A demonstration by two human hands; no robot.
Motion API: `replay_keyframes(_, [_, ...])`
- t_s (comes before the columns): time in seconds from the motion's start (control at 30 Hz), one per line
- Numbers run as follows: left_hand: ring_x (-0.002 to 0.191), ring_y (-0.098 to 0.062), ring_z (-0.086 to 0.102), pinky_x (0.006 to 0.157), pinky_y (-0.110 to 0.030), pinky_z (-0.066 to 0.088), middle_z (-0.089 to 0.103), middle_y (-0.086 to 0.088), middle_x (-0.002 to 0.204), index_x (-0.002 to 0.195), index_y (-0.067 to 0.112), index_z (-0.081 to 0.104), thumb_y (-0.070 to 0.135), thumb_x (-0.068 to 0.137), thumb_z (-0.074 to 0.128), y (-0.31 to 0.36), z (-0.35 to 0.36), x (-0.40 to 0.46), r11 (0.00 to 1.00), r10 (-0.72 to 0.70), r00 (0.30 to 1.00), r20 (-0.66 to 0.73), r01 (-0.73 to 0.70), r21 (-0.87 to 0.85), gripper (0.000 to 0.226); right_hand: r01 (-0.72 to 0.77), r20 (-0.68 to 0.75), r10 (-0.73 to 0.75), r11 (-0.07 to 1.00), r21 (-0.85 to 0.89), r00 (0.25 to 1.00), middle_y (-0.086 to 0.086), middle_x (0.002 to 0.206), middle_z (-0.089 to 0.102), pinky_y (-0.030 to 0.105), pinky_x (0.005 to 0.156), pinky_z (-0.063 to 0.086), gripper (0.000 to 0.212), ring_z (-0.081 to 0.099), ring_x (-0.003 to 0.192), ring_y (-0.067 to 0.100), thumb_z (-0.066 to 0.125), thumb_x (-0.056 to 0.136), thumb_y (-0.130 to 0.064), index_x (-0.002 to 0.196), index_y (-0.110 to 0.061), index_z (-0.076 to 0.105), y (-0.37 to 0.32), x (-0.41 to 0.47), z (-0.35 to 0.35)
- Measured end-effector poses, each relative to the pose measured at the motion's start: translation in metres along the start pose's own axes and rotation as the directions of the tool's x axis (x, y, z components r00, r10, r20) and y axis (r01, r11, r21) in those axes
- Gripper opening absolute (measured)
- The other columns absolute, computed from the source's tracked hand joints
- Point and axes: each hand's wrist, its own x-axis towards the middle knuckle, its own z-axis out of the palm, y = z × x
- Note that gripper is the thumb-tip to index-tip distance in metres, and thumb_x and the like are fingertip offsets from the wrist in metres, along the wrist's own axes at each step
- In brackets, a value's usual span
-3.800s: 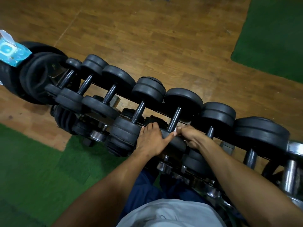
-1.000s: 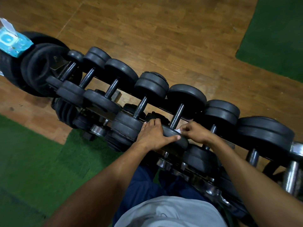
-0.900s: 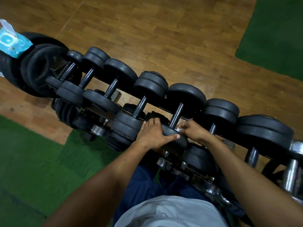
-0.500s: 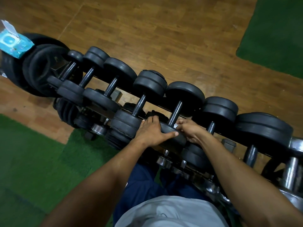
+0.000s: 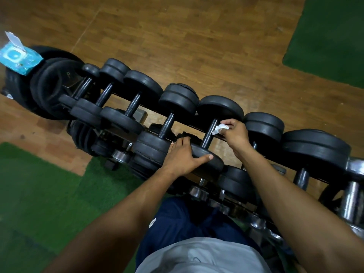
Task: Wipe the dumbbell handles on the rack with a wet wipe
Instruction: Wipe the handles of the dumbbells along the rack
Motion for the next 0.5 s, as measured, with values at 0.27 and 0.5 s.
replay_keyframes(0.27, [0.156, -0.029, 0.010, 0.128, -0.045, 0.009, 0.021, -0.016, 0.166, 0.155, 0.009, 0.028, 0.065, 0.095, 0.051, 0.009, 0.033, -0.022, 0.974, 0.216, 0.948, -0.234, -0.194, 0.114, 0.085, 0.123, -0.035, -0.128, 0.983, -0.136, 0.991, -0.010, 0.088, 0.073, 0.035, 0.077, 0.056, 0.009, 0.068, 0.086, 0.010, 0.072, 0.080, -0.021, 0.085, -0.029, 0.070, 0.005, -0.048, -0.033])
replay_keyframes(0.5, [0.157, -0.023, 0.012, 0.128, -0.046, 0.006, 0.025, -0.011, 0.166, 0.157, 0.009, 0.028, 0.060, 0.098, 0.047, 0.031, 0.063, -0.050, 0.873, 0.481, 0.858, -0.178, -0.451, 0.186, 0.080, 0.083, -0.164, -0.124, 0.969, -0.233, 0.979, -0.006, 0.079, 0.072, 0.038, 0.073, 0.056, 0.006, 0.068, 0.077, 0.013, 0.075, 0.079, -0.027, 0.082, -0.027, 0.070, 0.025, -0.092, -0.082])
